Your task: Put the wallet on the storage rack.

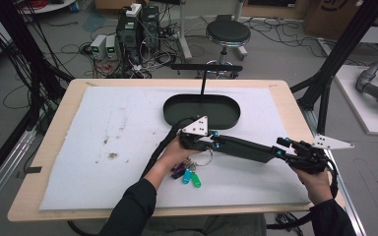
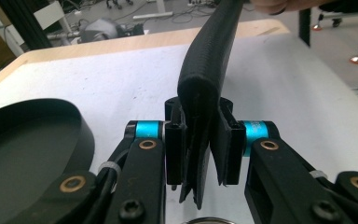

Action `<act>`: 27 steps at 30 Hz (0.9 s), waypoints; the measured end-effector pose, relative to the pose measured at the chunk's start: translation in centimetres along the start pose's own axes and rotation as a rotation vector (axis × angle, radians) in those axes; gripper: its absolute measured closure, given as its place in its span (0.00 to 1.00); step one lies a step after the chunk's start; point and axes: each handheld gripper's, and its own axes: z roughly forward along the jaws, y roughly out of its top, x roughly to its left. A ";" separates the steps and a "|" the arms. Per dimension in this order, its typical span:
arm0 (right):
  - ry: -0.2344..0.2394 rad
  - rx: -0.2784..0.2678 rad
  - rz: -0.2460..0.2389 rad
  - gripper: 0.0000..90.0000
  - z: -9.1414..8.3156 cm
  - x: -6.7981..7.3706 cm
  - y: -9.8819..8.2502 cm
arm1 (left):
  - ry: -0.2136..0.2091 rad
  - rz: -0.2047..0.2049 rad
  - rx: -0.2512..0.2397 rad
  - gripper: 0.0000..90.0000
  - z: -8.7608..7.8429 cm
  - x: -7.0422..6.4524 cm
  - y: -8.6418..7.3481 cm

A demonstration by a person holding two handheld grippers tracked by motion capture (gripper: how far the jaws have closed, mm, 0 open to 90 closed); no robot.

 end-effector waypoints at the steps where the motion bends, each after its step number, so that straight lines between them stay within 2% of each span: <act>1: 0.000 0.000 0.000 0.52 0.0 0.0 0.0 | 0.000 0.000 0.000 0.85 0.0 0.0 0.0; 2: 0.007 -0.012 0.008 0.43 -0.1 -0.1 0.0 | -0.004 -0.030 -0.014 0.85 -0.5 -0.3 0.3; 3: 0.005 -0.021 0.007 0.40 -0.1 -0.2 0.0 | -0.004 -0.044 -0.021 0.85 -0.8 -0.4 0.3; 6: 0.019 -0.025 0.000 0.38 -0.1 -0.2 0.1 | 0.003 -0.063 -0.035 0.85 -1.4 -0.7 0.4; 7: 0.038 -0.023 -0.020 0.36 -0.1 -0.1 0.1 | 0.003 -0.083 -0.042 0.85 -1.8 -0.9 0.3; 8: 0.050 -0.014 -0.015 0.36 0.0 0.0 0.1 | 0.002 -0.131 -0.061 0.85 -2.5 -1.2 0.1; 9: 0.050 -0.014 -0.015 0.36 0.0 0.0 0.1 | 0.002 -0.131 -0.061 0.85 -2.5 -1.2 0.1; 10: 0.066 0.007 -0.030 0.34 0.5 0.2 0.1 | 0.001 -0.166 -0.077 0.85 -3.3 -1.4 -0.3; 11: 0.068 0.024 -0.035 0.34 0.8 0.3 0.0 | 0.001 -0.178 -0.086 0.85 -3.6 -1.6 -0.5; 13: 0.081 0.066 -0.044 0.33 1.5 0.5 -0.1 | 0.007 -0.189 -0.089 0.85 -4.0 -1.8 -0.6; 14: 0.083 0.079 -0.050 0.33 1.8 0.6 -0.1 | 0.017 -0.206 -0.092 0.85 -4.6 -2.1 -0.7; 15: 0.083 0.079 -0.050 0.33 1.8 0.6 -0.1 | 0.017 -0.206 -0.092 0.85 -4.6 -2.1 -0.7; 17: 0.097 0.109 -0.054 0.33 3.1 1.1 -0.1 | 0.021 -0.227 -0.108 0.85 -5.4 -2.7 -0.9; 18: 0.106 0.121 -0.054 0.34 3.5 1.3 0.0 | 0.023 -0.224 -0.110 0.85 -5.7 -2.8 -1.0; 21: 0.122 0.121 -0.060 0.34 4.2 1.6 0.1 | 0.030 -0.235 -0.125 0.85 -6.1 -3.2 -1.1; 22: 0.147 0.125 -0.056 0.39 4.9 1.9 0.3 | 0.037 -0.248 -0.141 0.85 -6.4 -3.5 -1.2; 24: 0.165 0.124 -0.058 0.42 5.2 2.1 0.4 | 0.038 -0.252 -0.148 0.85 -6.6 -3.6 -1.3; 26: 0.200 0.132 -0.088 0.58 6.0 2.8 0.7 | 0.045 -0.264 -0.163 0.85 -7.0 -3.8 -1.5; 27: 0.194 0.131 -0.100 0.61 6.2 3.0 0.8 | 0.045 -0.274 -0.177 0.85 -7.1 -3.8 -1.7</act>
